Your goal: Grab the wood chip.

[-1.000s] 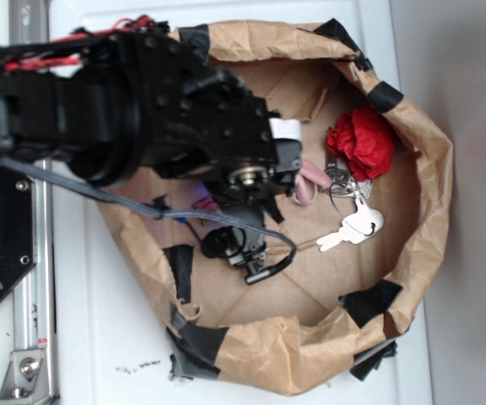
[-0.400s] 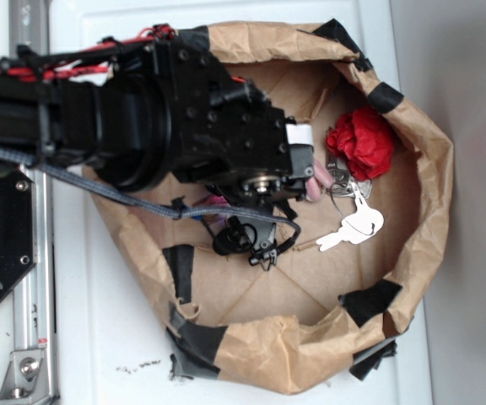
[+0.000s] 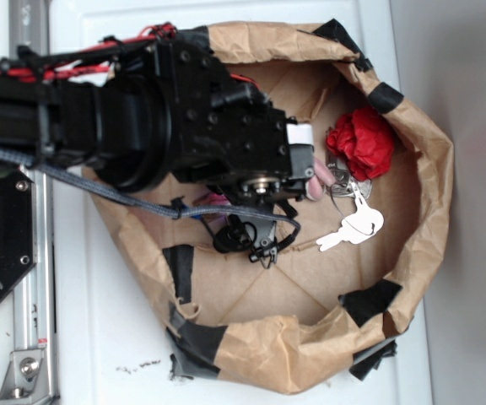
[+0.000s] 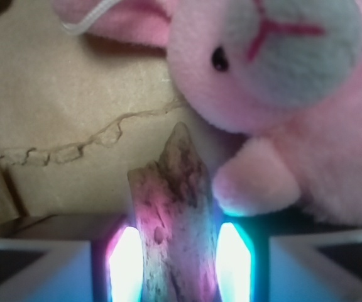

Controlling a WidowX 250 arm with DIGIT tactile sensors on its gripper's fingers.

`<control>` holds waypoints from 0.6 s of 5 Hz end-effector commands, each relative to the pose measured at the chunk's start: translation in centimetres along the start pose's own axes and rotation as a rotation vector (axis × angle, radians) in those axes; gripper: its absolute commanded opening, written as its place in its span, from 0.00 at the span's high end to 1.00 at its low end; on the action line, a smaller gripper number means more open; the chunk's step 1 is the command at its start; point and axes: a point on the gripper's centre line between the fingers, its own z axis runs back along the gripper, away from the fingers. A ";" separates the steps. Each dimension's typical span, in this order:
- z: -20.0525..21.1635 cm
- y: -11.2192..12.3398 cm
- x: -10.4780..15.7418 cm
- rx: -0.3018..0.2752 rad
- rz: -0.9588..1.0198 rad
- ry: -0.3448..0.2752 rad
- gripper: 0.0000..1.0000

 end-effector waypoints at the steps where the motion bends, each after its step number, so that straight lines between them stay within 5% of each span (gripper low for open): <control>1: 6.0 -0.3 -0.2 -0.001 -0.174 -0.087 1.00; 3: 16.0 0.5 0.2 -0.137 -0.113 -0.107 1.00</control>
